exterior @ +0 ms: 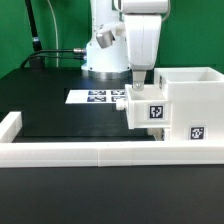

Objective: Assemble drawer

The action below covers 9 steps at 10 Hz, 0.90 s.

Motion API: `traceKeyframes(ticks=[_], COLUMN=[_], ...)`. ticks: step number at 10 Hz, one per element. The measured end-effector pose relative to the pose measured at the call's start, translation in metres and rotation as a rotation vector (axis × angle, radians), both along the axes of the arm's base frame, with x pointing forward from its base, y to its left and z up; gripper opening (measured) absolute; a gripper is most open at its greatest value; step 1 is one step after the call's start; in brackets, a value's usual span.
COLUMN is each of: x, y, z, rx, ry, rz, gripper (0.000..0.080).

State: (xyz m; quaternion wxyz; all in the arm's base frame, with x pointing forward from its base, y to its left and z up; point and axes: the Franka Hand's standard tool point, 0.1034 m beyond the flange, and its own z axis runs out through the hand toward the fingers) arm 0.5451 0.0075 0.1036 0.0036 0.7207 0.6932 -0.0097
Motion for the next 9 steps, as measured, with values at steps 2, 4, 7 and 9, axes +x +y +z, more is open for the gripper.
traceKeyframes(ticks=[2,4,7,9], x=[-0.004,-0.009,-0.009,-0.001], y=[-0.028,-0.052,-0.057,-0.065], z=[0.007,0.004,-0.001,-0.021], rx=[-0.011,-0.01,0.014,0.12], ry=[0.004,0.014,0.02,0.034], rz=[0.036,0.049,0.056,0.045], gripper=[0.0648,0.0648,0.0648,0.0648])
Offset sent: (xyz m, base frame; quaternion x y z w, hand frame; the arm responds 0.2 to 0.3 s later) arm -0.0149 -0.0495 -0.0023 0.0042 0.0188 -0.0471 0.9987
